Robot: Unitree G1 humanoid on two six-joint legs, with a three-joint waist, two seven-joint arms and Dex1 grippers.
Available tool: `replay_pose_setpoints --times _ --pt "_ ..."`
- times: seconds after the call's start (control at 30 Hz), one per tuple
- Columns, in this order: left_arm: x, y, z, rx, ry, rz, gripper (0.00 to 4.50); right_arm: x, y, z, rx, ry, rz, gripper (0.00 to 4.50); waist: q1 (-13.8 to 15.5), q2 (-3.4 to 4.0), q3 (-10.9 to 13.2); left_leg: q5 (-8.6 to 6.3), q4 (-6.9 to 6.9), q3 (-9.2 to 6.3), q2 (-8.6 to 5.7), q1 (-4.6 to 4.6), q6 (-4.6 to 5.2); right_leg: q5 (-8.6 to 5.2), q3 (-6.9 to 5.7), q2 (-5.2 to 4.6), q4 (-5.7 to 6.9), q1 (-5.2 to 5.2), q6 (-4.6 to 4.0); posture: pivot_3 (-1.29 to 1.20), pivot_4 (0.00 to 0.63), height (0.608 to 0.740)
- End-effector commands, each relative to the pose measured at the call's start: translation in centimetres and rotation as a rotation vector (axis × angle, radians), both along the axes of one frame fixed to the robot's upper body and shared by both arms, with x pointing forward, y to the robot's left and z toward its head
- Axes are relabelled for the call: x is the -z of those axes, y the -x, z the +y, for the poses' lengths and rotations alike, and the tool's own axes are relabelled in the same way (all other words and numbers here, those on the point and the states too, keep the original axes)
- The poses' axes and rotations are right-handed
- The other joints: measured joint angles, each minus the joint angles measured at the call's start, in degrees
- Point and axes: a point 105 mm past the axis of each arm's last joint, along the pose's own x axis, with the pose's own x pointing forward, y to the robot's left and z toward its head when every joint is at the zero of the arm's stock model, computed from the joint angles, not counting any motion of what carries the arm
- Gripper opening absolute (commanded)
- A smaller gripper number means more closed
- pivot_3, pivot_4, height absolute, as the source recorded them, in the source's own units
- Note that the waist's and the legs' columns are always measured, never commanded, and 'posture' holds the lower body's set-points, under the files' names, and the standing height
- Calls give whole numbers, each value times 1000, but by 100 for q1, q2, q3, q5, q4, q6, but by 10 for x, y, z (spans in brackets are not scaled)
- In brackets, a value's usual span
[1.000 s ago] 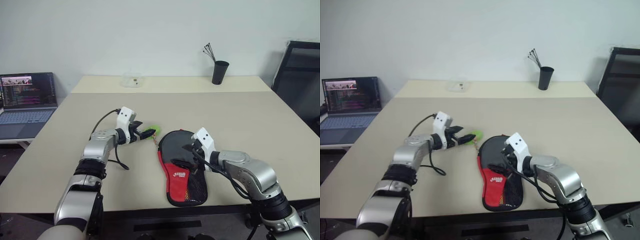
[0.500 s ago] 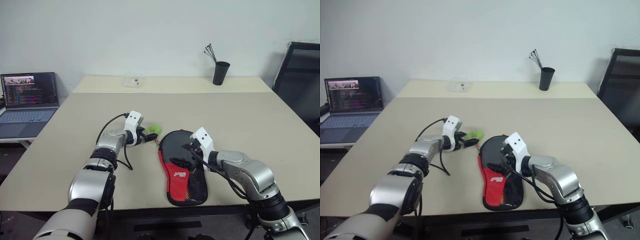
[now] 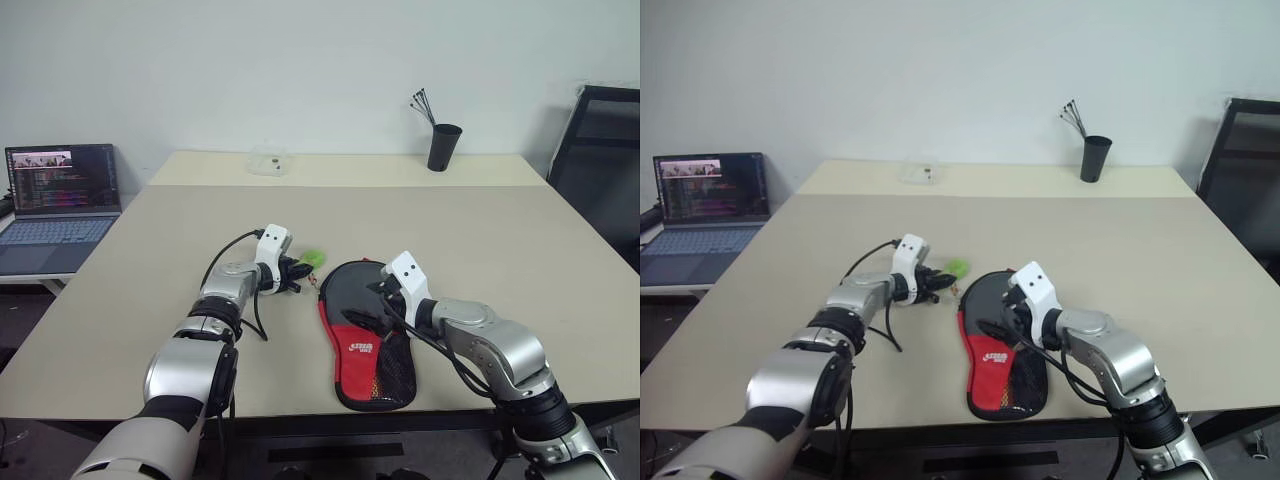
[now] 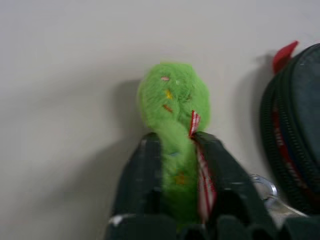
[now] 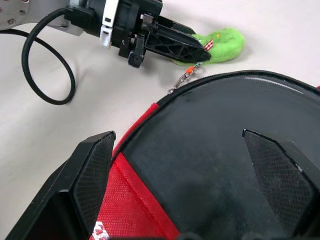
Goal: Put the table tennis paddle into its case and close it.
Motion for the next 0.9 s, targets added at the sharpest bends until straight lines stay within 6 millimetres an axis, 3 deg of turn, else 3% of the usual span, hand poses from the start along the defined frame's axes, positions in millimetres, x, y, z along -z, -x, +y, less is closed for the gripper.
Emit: replay_pose_setpoints --times 0.03,0.23,0.4,0.53,0.9 --pt "4 1 6 -22 11 11 39 -7 -4 6 -7 -1 -58 4500 -1 0 0 0 2 0 0 0 0 0 0 0 2 0 0 0 150 740" --pt "-7 1 2 7 52 -20 38 26 -13 13 -8 92 -24 4500 -6 -1 0 0 6 0 0 -1 0 0 0 0 4 0 0 0 150 740" --pt "-19 5 -10 126 -9 -68 38 56 -16 4 11 180 23 4500 -6 -2 -1 0 7 0 -1 -1 0 0 0 0 2 1 0 0 150 740" --pt "-25 3 -16 195 -135 -129 38 62 -14 -4 28 194 41 4500 -4 -6 -5 0 7 0 -1 0 0 0 1 1 3 2 0 0 150 740" --pt "-59 -23 -40 107 -377 -385 38 78 -5 -16 64 221 94 4500 20 -18 -13 -1 10 -1 -4 -1 0 0 -2 -6 -1 7 2 0 150 740"
